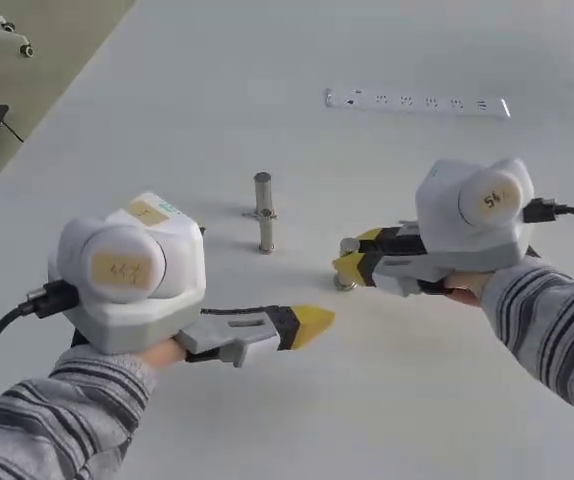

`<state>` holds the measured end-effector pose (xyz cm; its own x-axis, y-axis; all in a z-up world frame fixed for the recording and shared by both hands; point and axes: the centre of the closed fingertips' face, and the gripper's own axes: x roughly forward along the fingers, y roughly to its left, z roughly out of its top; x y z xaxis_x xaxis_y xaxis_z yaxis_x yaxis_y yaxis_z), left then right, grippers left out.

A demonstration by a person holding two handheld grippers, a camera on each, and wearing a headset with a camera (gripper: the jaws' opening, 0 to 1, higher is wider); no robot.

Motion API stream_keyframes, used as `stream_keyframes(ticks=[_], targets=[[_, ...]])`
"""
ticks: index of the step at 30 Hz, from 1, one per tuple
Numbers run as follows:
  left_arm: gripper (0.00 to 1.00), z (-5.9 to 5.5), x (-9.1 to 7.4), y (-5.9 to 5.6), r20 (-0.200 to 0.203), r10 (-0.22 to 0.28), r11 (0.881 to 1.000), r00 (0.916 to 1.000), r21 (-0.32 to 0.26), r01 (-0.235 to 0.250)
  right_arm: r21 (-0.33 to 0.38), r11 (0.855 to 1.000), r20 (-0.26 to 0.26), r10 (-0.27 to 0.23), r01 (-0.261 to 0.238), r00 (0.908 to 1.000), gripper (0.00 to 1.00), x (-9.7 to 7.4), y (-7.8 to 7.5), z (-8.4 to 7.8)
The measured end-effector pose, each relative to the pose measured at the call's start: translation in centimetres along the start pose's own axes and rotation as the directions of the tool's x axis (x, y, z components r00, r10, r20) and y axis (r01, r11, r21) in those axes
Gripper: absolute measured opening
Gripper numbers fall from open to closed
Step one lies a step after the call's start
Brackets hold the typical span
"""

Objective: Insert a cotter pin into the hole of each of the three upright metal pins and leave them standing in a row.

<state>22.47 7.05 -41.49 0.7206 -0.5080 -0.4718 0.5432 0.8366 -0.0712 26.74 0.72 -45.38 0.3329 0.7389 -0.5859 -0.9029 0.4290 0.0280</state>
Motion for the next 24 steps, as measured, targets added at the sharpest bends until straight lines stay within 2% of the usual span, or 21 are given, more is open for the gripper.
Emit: stream_keyframes(ticks=[8,16,17,19,24], targets=[[0.99,0.3,0.1,-0.1,0.004,-0.005,1.0,1.0,-0.007,0.005,-0.046,0.999,-0.006,0.007,-0.007,1.0,0.08,-0.3,0.3,-0.2],[0.99,0.2,0.0,-0.1,-0.002,-0.003,1.0,1.0,-0.013,0.003,-0.048,0.999,-0.005,0.004,-0.004,1.0,0.09,-0.2,0.2,-0.2],[0.99,0.3,0.0,-0.1,-0.001,-0.002,1.0,1.0,-0.012,0.002,-0.044,0.999,-0.009,0.003,-0.003,1.0,0.1,-0.2,0.2,-0.3],[0.99,0.2,0.0,-0.1,-0.002,-0.004,1.0,1.0,-0.009,0.004,-0.085,0.996,-0.005,-0.009,0.009,0.9999,0.16,-0.4,0.3,-0.3],[0.99,0.4,-0.1,-0.2,-0.004,-0.005,1.0,1.0,0.003,0.005,-0.082,0.997,-0.018,0.006,-0.008,0.9998,0.24,-1.1,0.3,-0.5]])
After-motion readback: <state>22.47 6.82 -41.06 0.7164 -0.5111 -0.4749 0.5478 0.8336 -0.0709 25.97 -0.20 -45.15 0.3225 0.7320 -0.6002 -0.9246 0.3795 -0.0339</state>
